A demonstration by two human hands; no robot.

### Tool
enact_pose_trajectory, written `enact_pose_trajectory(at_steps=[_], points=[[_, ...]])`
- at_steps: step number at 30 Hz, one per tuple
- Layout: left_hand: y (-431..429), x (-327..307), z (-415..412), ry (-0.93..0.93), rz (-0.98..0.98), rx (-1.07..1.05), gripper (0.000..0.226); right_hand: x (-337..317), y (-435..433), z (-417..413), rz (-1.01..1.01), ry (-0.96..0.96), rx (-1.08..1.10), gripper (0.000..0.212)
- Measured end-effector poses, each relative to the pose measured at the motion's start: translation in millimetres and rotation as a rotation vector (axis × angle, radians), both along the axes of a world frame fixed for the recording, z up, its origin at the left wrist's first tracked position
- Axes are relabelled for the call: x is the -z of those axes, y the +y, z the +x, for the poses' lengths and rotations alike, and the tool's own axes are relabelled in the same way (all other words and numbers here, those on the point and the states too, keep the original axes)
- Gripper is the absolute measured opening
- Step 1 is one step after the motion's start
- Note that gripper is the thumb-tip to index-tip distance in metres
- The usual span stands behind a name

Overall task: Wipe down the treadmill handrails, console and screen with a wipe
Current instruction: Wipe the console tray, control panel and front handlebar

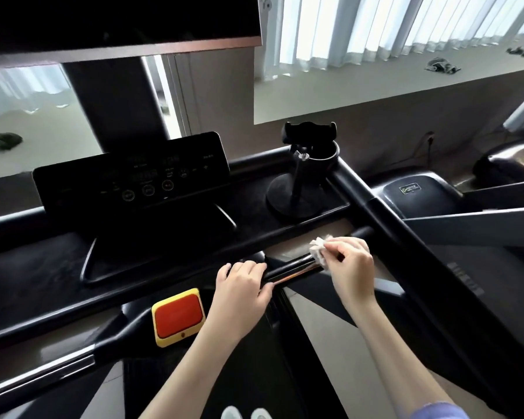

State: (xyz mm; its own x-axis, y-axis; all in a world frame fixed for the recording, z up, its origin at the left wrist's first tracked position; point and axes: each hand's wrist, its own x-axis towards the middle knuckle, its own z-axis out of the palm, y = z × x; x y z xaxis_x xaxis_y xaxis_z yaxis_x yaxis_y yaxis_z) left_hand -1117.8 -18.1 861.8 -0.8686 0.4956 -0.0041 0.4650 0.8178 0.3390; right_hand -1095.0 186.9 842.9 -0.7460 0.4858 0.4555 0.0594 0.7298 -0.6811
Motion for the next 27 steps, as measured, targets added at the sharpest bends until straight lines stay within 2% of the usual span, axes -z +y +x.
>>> enact_pose_trajectory(at_steps=[4,8,11,15,20,24,27], points=[[9.5,6.5,-1.8,0.009,0.040,0.074,0.049,13.6,-0.5,0.3,0.314,0.025,0.028,0.009],[11.0,13.1,-5.3,0.028,0.072,0.081,0.045,30.6,-6.6,15.7,0.460,-0.015,-0.061,0.017],[11.0,15.2,-7.8,0.033,0.105,0.093,0.042,33.0,3.5,19.1,0.439,-0.006,0.013,0.018],[10.8,18.9,-7.8,0.040,0.138,0.106,0.043,29.2,-2.8,14.2,0.278,-0.011,0.185,0.025],[11.2,26.2,-8.7,0.092,0.165,0.116,0.036,31.2,-16.2,20.1,0.295,0.006,0.075,0.024],[10.2,28.1,-11.2,0.103,0.188,0.129,0.034,24.7,-6.3,2.4,0.240,-0.024,0.215,0.015],[9.7,30.3,-12.9,0.129,0.199,0.131,0.034,27.6,-12.7,0.4,0.253,-0.042,0.181,0.013]])
